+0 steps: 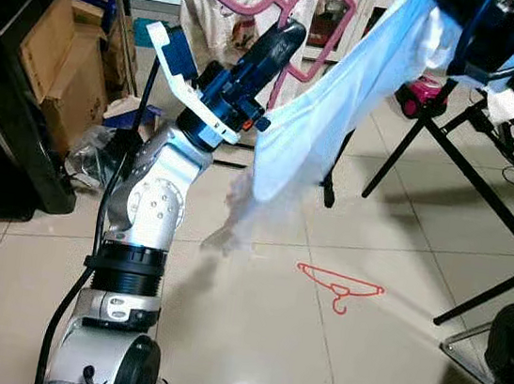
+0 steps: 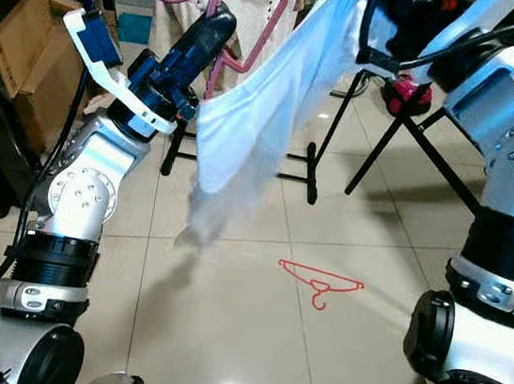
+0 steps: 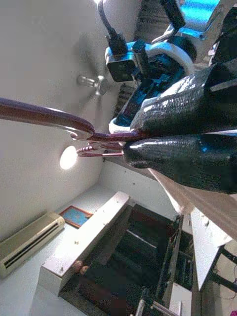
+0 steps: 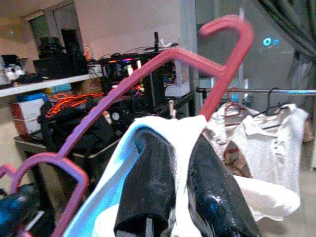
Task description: Hang hanger
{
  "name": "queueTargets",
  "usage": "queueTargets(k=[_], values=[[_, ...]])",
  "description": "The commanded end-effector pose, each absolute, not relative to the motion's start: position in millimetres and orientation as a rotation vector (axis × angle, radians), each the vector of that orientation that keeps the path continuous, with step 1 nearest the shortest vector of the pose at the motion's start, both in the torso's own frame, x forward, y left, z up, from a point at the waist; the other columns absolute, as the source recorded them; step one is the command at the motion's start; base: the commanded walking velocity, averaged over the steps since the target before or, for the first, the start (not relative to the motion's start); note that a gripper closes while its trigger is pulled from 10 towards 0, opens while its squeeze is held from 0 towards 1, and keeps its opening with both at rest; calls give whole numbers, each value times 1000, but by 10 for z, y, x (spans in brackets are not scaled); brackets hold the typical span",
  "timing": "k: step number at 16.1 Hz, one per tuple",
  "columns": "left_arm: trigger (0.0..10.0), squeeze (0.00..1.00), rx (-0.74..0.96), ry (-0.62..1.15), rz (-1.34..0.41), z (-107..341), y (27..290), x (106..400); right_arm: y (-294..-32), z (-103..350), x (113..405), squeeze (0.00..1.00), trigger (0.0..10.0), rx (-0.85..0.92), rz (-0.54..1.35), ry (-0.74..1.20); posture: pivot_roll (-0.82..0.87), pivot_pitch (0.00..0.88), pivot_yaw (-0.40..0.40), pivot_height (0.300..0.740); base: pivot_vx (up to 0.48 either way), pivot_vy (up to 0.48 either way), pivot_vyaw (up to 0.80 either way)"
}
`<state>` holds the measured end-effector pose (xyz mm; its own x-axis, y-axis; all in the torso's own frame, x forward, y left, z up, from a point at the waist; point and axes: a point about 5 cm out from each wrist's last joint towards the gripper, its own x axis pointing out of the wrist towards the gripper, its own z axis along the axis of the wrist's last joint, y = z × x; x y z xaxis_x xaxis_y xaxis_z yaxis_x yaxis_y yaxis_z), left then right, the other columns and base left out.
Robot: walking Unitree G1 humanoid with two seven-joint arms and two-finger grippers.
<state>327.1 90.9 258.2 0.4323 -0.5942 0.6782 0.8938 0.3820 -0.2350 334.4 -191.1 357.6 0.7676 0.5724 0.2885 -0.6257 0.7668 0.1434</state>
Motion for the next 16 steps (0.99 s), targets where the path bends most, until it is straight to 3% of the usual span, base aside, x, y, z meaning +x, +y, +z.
queueTargets(k=[1, 7, 16], values=[[10000, 0, -631, -538, -1036, 2598, 864, 3225, -1990, 3710, 3330, 0, 10000, 196, 630, -291, -105, 47, -88, 740, 0, 0, 0], [10000, 0, -612, -513, -1070, 2560, 865, 3112, -2239, 3625, 3540, 0, 10000, -60, 512, -288, -87, 46, -96, 740, 0, 0, 0], [10000, 0, -520, -358, -1117, 2275, 943, 2913, -2427, 3825, 3627, 0, 10000, -123, 372, -447, -76, 50, -93, 740, 0, 0, 0]])
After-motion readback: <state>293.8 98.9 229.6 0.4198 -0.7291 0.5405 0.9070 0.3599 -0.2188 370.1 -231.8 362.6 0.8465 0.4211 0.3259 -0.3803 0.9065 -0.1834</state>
